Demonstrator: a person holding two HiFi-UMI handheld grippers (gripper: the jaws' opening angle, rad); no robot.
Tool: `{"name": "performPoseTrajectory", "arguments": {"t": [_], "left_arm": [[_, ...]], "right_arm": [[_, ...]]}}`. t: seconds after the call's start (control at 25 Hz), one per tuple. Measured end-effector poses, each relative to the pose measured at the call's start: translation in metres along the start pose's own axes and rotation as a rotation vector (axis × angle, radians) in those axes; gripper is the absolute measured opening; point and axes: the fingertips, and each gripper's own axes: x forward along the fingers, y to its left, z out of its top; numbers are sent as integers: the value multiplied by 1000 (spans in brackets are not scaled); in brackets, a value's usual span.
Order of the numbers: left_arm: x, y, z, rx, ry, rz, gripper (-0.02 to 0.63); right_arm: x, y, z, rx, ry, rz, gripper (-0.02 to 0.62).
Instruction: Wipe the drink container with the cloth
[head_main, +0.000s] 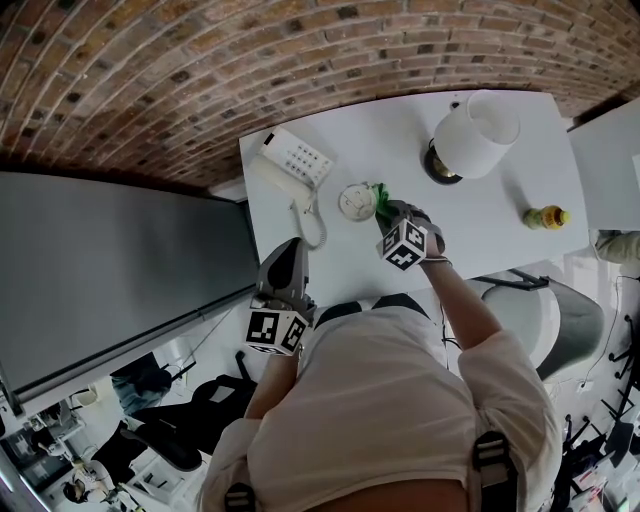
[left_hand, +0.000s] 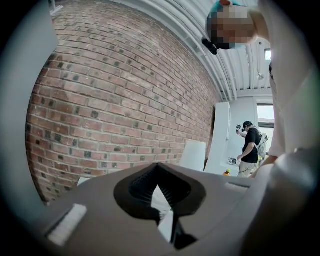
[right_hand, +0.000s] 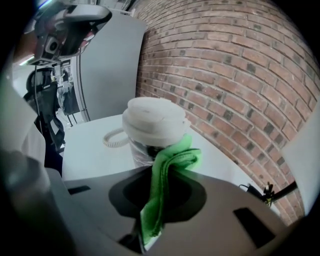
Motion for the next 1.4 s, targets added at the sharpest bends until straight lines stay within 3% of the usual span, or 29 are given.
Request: {"name": "performPoseTrajectory", "arguments": {"t": [0.72, 1.04, 1.4], "left_arm": [[-4, 8, -4, -8, 13, 32, 0], [-7, 10, -1, -7, 10, 29, 0], [-7, 5, 2, 1, 0, -8, 0]], "right_arm": [[59, 20, -43, 26, 121, 76, 41], [71, 19, -47, -15, 154, 122, 41], [37, -1, -39, 143, 88, 11, 41]]}}
